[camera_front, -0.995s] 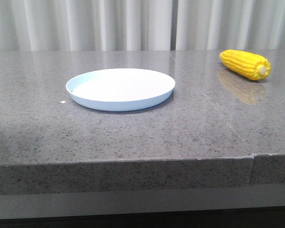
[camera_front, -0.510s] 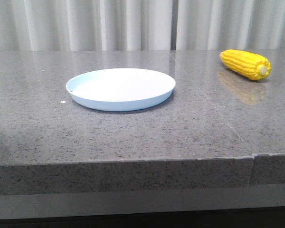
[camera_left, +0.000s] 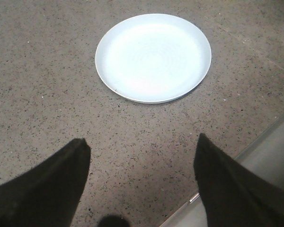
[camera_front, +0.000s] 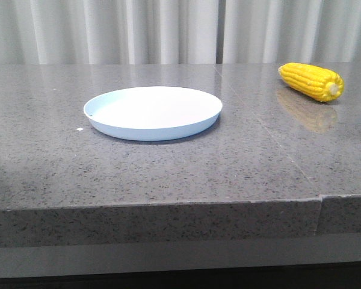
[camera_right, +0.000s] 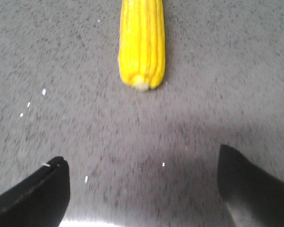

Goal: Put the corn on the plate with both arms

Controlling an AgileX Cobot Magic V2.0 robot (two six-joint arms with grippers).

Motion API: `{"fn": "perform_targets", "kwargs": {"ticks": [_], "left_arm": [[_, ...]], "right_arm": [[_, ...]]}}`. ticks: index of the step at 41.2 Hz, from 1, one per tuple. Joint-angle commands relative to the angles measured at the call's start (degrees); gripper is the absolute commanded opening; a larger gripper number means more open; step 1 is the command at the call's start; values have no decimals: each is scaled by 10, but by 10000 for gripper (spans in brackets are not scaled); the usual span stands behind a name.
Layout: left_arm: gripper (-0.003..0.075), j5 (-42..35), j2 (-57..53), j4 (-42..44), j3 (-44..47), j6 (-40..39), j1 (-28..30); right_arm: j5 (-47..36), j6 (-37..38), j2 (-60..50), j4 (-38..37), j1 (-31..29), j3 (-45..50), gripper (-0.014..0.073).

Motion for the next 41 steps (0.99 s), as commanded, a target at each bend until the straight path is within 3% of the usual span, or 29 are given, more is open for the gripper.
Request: {"fn": "perform_targets", "kwargs": {"ticks": [1,18,32,35,41], "left_arm": [[461,-37,-3,-4,-15,-6,-5],[461,-37,-3,-4,-15,-6,-5],[461,-37,-2,-4,-15,-6,-5],[461,-37,-2,-4,-15,-6,-5],[461,-37,-2,-4,-15,-6,-5]], "right_arm": [[-19,-9,50,2,-2,-72,653],[16,-36,260,0,14,-282,653],[7,-36,356,-3,14,-344,650],[7,-36,361,-3,14,-347,601],[14,-36,361,-3,14,-348,357]]}}
